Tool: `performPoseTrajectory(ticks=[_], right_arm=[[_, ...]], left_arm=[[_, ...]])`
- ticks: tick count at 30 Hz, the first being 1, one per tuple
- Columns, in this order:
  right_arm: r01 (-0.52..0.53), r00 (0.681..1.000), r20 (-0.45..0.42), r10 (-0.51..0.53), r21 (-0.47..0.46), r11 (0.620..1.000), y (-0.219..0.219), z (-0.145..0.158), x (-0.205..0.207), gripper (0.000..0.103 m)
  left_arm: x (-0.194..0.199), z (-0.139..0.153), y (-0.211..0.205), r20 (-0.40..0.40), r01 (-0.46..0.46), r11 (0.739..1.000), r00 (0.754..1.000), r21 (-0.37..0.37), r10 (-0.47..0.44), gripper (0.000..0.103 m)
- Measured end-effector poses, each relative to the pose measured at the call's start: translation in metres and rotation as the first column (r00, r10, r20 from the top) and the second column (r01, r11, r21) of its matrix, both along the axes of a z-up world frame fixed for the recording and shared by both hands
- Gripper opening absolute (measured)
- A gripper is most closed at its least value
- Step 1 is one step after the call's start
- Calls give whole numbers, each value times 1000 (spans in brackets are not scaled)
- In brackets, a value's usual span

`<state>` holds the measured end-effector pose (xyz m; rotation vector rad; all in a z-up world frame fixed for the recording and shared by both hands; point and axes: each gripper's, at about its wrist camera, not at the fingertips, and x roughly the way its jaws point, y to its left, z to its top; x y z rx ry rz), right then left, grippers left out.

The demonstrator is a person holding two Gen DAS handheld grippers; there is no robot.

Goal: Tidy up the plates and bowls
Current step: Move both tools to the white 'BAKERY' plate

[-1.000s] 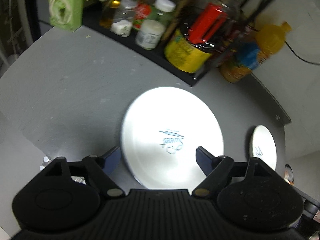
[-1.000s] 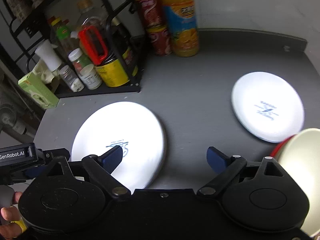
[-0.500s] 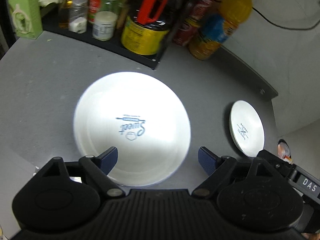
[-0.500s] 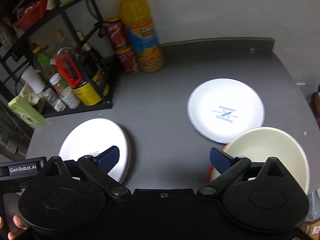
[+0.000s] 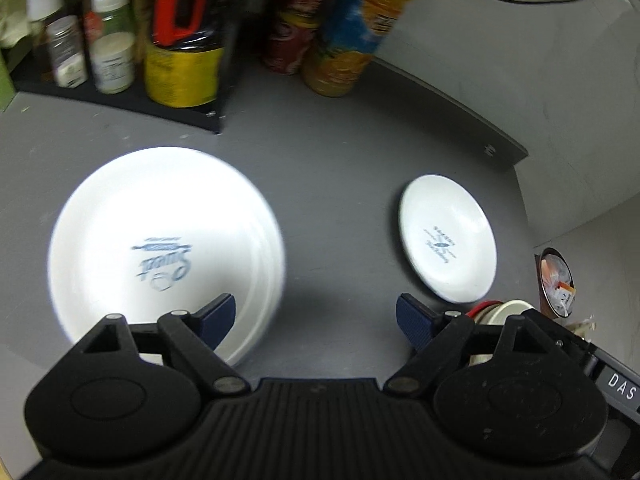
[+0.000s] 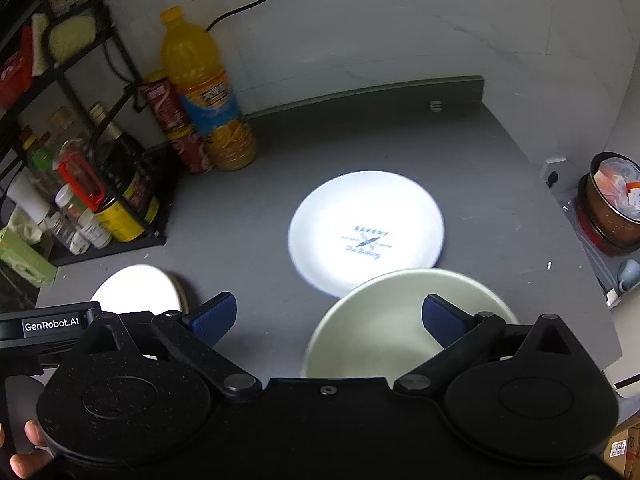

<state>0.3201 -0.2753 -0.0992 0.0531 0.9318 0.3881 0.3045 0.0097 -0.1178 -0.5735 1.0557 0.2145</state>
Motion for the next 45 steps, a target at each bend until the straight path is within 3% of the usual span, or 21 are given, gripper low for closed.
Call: performPoseTrajectory(ticks=[14, 25, 34, 37, 45], right_arm=[[61, 996, -60, -59, 34, 998, -31, -6, 62, 100], [29, 991, -135, -25, 28, 999, -41, -28, 118, 100], [23, 964, -265, -18, 15, 1000, -47, -61, 168, 83], [11, 954, -300, -5, 19, 1000, -47, -72, 180, 75], [-43, 924, -380, 36, -10, 999, -39, -100, 204, 55]], left_arm=[[65, -2, -27, -9, 47, 999, 999, -12, -47, 86], [116, -30, -36, -59, 8, 998, 998, -66, -12, 86], [157, -69, -52, -115, 0, 990, 993, -144, -17, 82], [165, -81, -57, -122, -6, 989, 992, -151, -12, 76], [176, -108, -56, -163, -45, 978, 987, -206, 11, 40]])
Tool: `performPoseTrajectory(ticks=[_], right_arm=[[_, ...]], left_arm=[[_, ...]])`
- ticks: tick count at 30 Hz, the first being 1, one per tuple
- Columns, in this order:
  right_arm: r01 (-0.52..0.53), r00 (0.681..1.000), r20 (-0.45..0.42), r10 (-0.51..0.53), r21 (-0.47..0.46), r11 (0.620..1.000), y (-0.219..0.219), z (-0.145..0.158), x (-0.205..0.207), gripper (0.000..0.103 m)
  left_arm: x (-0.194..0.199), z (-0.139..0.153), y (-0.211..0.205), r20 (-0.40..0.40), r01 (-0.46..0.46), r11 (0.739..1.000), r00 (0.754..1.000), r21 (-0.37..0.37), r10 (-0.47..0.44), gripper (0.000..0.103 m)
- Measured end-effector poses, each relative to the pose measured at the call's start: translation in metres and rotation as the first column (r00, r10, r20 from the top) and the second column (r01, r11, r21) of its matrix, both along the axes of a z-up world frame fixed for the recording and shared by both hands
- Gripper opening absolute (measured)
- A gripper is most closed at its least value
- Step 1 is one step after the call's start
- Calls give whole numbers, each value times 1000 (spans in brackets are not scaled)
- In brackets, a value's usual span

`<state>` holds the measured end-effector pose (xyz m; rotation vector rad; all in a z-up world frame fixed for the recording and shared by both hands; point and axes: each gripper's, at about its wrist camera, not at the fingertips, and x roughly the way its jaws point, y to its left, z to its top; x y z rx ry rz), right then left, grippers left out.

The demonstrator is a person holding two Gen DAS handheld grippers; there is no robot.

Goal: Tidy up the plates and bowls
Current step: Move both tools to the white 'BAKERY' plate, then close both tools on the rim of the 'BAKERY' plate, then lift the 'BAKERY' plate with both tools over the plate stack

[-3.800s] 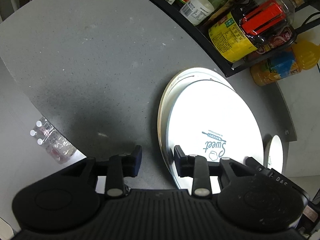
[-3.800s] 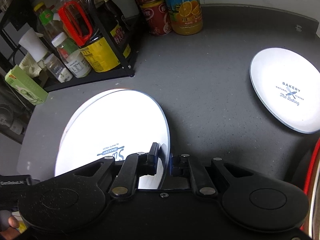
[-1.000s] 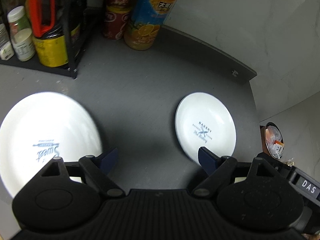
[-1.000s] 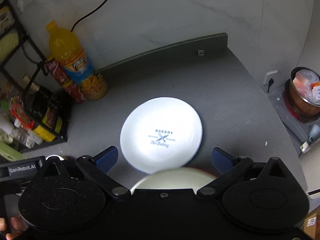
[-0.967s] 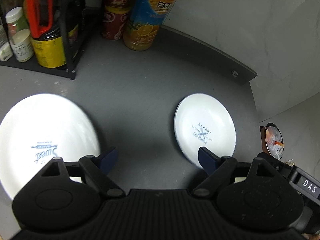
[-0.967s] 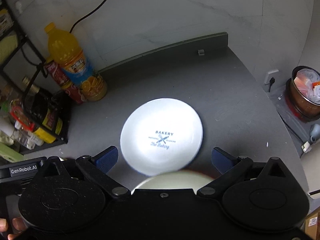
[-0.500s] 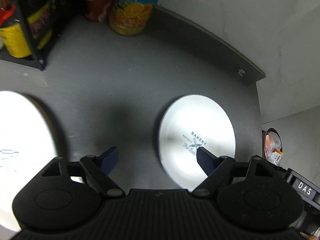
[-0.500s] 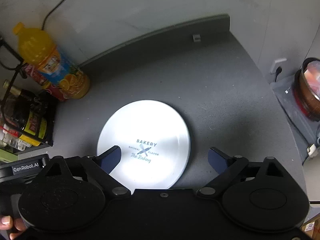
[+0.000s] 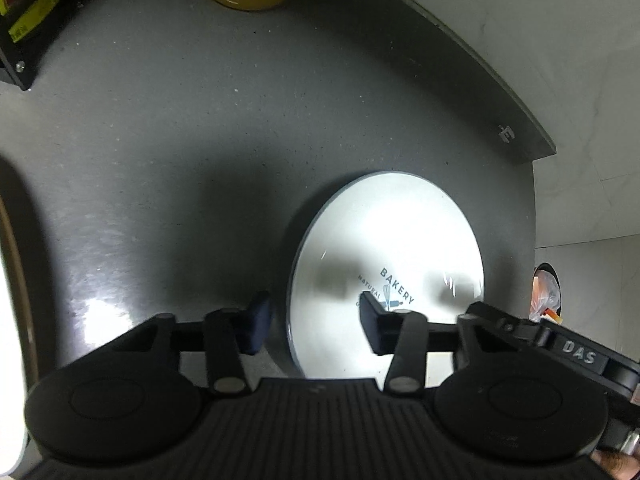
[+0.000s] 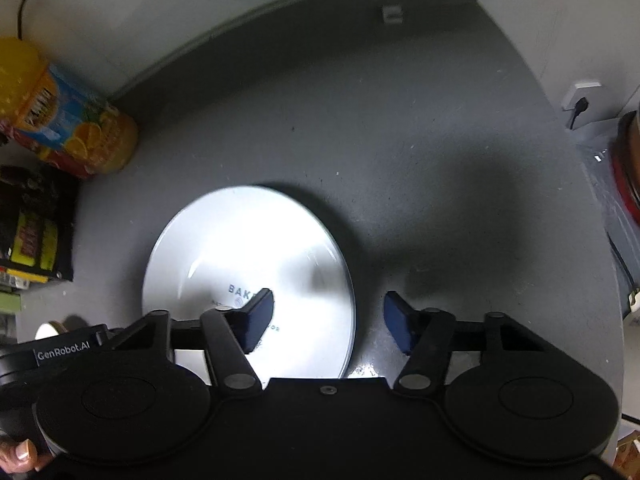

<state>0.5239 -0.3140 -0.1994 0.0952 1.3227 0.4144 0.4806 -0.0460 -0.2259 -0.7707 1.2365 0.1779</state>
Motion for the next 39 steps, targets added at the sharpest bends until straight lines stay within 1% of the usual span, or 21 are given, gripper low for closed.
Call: performPoseTrajectory(ticks=[1, 2, 3, 5, 7, 10, 11, 12, 13, 16, 18, 20, 22, 23, 25, 32, 39], right_arm=[[-8, 1000, -7, 8, -1, 1000, 1, -3, 2, 52], [-13, 1000, -14, 13, 0, 1000, 2, -6, 3, 51], [-17, 1000, -18, 17, 1, 1000, 3, -8, 4, 51], [-31, 999, -20, 31, -7, 999, 5, -11, 5, 50], [-48, 999, -24, 47, -13, 999, 6, -14, 5, 47], [-58, 998, -16, 57, -33, 998, 8, -18, 5, 44], [-59, 998, -13, 58, -44, 997, 7, -19, 6, 39], [-61, 998, -12, 60, -45, 997, 8, -20, 5, 37], [-63, 998, -3, 63, -39, 997, 8, -20, 5, 33], [-70, 998, -11, 70, -21, 997, 9, -20, 4, 26], [-71, 997, -1, 71, -24, 997, 10, -20, 2, 25], [-66, 998, -1, 66, -22, 998, 6, -21, 3, 21], [-33, 999, -10, 33, 13, 999, 1, -20, 3, 20], [-28, 1000, -6, 28, 23, 999, -1, -18, 5, 17], [-27, 1000, 10, 27, 37, 999, -4, -12, 4, 16], [-35, 997, 70, 28, 98, 995, -4, 16, -1, 15], [-52, 992, 124, 37, 124, 991, 0, 43, -8, 14]], left_arm=[[1, -3, 0, -2, -6, 1000, 1000, -7, 6, 38], [0, -4, 1, -2, -8, 1000, 1000, -13, 8, 34], [2, -7, 1, -8, -8, 1000, 1000, -13, 8, 32], [4, -10, 1, -17, -8, 1000, 1000, -11, 7, 30], [5, -13, 2, -23, -14, 1000, 1000, -15, 13, 28], [8, -11, 3, -18, -3, 1000, 1000, -8, 3, 28], [9, -10, 1, -13, 9, 1000, 1000, 2, -9, 28], [10, -10, -1, -7, 21, 1000, 1000, 13, -20, 28], [10, -9, -2, -1, 31, 999, 1000, 22, -31, 28], [9, -8, -1, 1, 33, 999, 999, 24, -33, 24], [9, -9, 0, -4, 35, 999, 999, 22, -35, 19], [9, -10, 3, -8, 32, 999, 999, 12, -32, 16], [7, -10, 7, -2, 21, 1000, 1000, -12, -21, 15], [7, -9, 8, 8, 24, 1000, 1000, -14, -24, 15], [7, -2, 9, 24, 29, 1000, 999, -4, -29, 15], [4, 25, 21, 88, 13, 1000, 996, 8, -13, 15], [-7, 54, 32, 151, -10, 1000, 989, 25, 7, 15]])
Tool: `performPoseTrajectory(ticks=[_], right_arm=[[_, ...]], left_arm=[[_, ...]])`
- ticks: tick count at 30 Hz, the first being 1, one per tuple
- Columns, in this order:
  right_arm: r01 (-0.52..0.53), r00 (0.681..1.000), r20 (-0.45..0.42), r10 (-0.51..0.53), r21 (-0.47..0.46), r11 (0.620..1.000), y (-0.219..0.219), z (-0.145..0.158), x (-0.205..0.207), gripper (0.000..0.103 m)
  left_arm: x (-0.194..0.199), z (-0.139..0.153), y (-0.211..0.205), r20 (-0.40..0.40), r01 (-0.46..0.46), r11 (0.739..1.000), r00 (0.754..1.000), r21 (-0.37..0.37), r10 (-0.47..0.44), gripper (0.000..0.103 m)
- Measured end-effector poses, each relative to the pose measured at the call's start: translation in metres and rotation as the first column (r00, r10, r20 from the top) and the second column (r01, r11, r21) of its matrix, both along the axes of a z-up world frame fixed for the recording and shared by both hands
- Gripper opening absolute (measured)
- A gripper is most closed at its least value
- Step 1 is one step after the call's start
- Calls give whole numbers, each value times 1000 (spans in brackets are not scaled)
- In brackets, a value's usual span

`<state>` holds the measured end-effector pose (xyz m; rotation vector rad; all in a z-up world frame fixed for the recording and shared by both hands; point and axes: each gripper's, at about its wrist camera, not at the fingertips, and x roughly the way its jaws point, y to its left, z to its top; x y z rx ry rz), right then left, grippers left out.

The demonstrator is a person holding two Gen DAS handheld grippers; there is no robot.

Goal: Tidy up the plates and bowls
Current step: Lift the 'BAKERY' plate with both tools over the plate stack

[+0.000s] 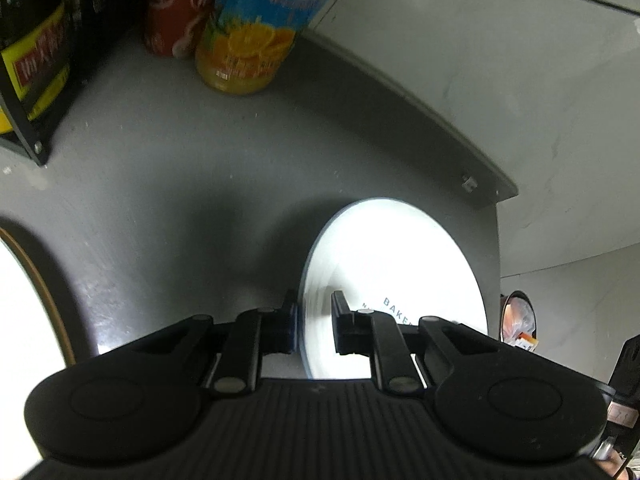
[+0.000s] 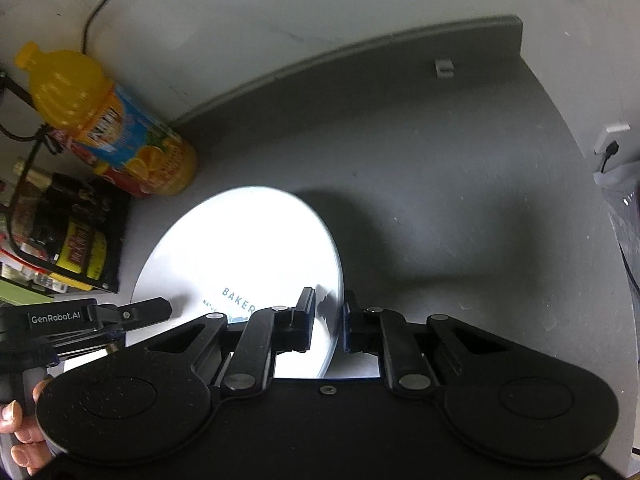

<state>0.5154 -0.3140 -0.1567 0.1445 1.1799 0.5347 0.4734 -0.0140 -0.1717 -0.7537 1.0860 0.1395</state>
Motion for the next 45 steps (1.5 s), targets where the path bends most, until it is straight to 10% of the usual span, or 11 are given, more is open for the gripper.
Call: performPoseTrajectory(ticks=[20, 45], right_arm=[[-99, 993, 61, 96, 54, 994, 63, 30, -48, 14], [-239, 971, 24, 239, 15, 971, 157, 16, -134, 14]], left_arm=[[-73, 44, 57, 52, -121, 993, 991, 19, 120, 15], [-182, 26, 143, 24, -254, 967, 967, 2, 254, 15]])
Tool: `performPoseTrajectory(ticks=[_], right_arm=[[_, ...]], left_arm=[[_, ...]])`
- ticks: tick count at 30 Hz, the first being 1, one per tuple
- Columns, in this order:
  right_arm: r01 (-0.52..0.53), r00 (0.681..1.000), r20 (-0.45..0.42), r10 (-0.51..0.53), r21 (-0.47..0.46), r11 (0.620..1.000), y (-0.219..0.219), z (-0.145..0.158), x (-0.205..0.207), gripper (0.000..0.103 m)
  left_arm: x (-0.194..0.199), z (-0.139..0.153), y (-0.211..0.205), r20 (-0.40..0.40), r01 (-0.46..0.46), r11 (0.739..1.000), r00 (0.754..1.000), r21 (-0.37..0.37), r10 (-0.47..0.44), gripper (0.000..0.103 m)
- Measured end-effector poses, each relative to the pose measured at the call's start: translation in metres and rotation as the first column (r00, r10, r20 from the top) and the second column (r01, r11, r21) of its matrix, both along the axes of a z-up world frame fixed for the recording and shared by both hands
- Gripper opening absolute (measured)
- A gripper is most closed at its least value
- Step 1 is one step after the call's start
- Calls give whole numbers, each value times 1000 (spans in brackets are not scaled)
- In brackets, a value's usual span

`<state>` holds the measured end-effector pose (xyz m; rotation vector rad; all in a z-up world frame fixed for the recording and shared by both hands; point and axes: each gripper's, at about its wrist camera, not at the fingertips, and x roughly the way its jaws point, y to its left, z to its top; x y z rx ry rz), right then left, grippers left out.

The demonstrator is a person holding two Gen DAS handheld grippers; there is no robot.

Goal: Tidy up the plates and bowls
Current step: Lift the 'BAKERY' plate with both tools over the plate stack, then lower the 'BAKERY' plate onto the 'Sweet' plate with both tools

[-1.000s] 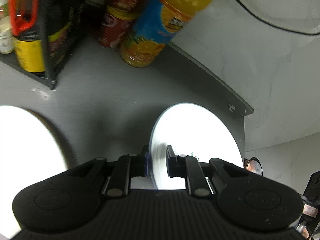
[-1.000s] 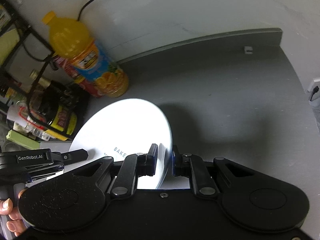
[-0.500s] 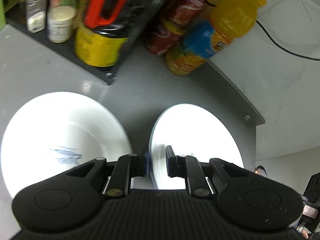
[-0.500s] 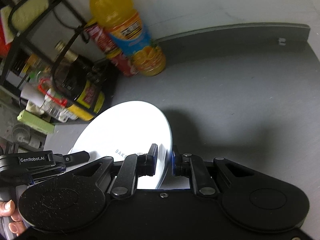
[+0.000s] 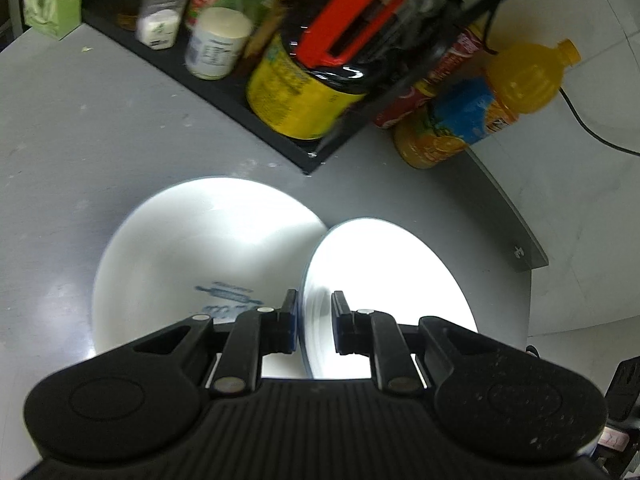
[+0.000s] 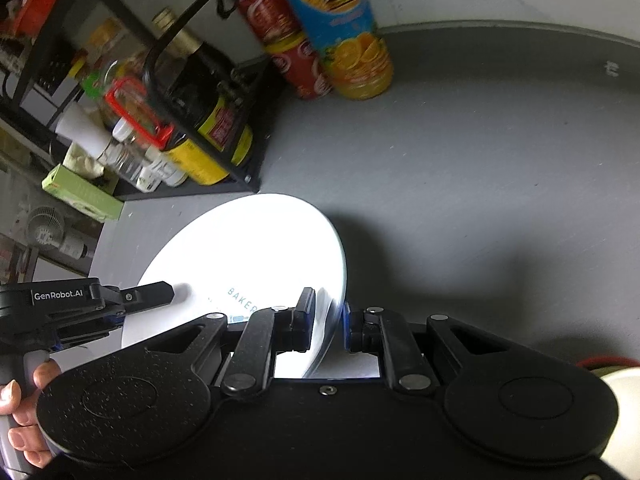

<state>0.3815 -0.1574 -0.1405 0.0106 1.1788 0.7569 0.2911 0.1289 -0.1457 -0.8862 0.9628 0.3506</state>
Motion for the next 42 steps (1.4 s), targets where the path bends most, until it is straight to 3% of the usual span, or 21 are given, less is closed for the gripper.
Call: performPoseTrajectory(ticks=[17, 32, 42], right_arm=[[-78, 997, -23, 76, -56, 995, 37, -16, -32, 14], [-81, 996, 24, 83, -81, 993, 47, -16, -37, 14], [-70, 996, 52, 75, -98, 993, 50, -18, -38, 8]], left_arm=[[-42, -30, 29, -49, -59, 998, 997, -26, 58, 15], [-41, -59, 26, -122, -55, 998, 991, -12, 53, 16], [-35, -60, 23, -134, -54, 998, 989, 17, 56, 19]])
